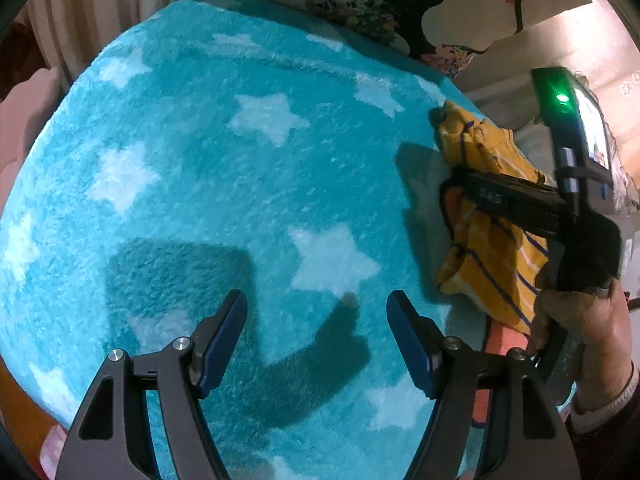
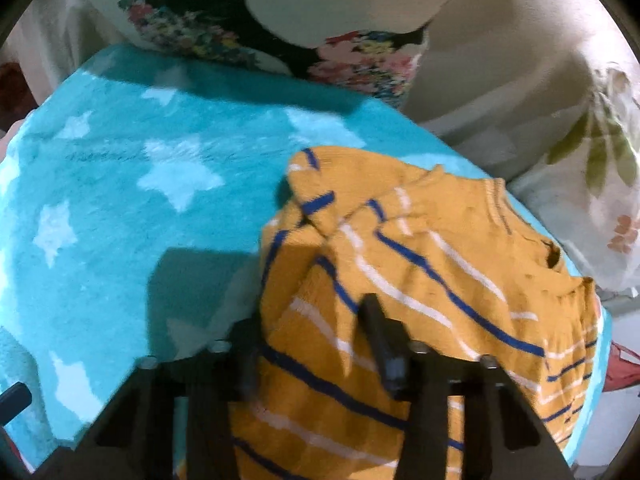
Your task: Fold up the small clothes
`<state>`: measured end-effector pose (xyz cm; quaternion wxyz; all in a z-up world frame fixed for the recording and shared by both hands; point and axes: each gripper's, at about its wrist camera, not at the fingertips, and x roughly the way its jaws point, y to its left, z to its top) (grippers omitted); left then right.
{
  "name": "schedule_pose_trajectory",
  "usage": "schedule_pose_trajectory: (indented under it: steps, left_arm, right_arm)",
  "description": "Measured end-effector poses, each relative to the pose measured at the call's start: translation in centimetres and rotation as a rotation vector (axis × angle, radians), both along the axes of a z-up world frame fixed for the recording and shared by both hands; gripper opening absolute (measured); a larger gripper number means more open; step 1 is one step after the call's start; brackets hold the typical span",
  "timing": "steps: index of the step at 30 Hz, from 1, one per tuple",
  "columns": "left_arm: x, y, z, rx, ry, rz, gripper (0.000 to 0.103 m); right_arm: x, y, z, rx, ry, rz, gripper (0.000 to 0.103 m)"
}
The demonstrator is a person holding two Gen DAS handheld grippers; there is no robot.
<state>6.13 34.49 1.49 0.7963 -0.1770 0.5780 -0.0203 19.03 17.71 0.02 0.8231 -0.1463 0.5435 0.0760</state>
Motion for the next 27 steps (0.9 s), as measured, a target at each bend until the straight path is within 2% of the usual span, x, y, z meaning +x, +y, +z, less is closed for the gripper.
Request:
schedule_pose_trajectory:
  steps: [2, 4, 9, 14, 16, 20, 24, 27]
  left_arm:
    - [-0.2, -0.3, 0.0, 0.001, 0.004, 0.002, 0.071]
    - [-0.6, -0.9, 0.3, 0.002, 0.005, 0.008, 0.071]
    - [-1.5, -3.0, 1.6, 0.029, -0.011, 0.026, 0.071]
    - [-3.2, -6.6, 3.4, 0.053, -0.034, 0.049, 0.071]
    - [-3.8, -8.5, 4.0, 0.061, -0.041, 0.051, 0.071]
    - [-4.6, -12.5, 4.4, 0.068, -0.046, 0.039, 0.071]
    - [-5.3, -16.7, 4.2, 0.082, -0.048, 0.016, 0.071]
    - [-5.9, -19.4, 3.9, 0.083, -0.043, -0.002, 0.071]
  right_arm:
    - [-0.2, -0.9, 0.5, 0.052, 0.004, -0.004, 0.025]
    - [-0.1, -1.9, 1.3, 0.145, 0.023, -0.016, 0.015]
    - [-0.2, -6.8, 4.4, 0.371, 0.027, -0.057, 0.012]
    - [-2.3, -13.7, 8.4, 0.504, -0.037, -0.1, 0.011]
    - [-2.8, -18.1, 9.5, 0.549, -0.063, -0.137, 0.011]
    - [-4.0, -26.5, 9.9, 0.566, -0.104, -0.226, 0.011]
    - [-4.6, -35.2, 7.6, 0.536, -0.088, -0.343, 0.011]
    - [-4.8, -39.8, 5.4, 0.523, -0.064, -0.401, 0.011]
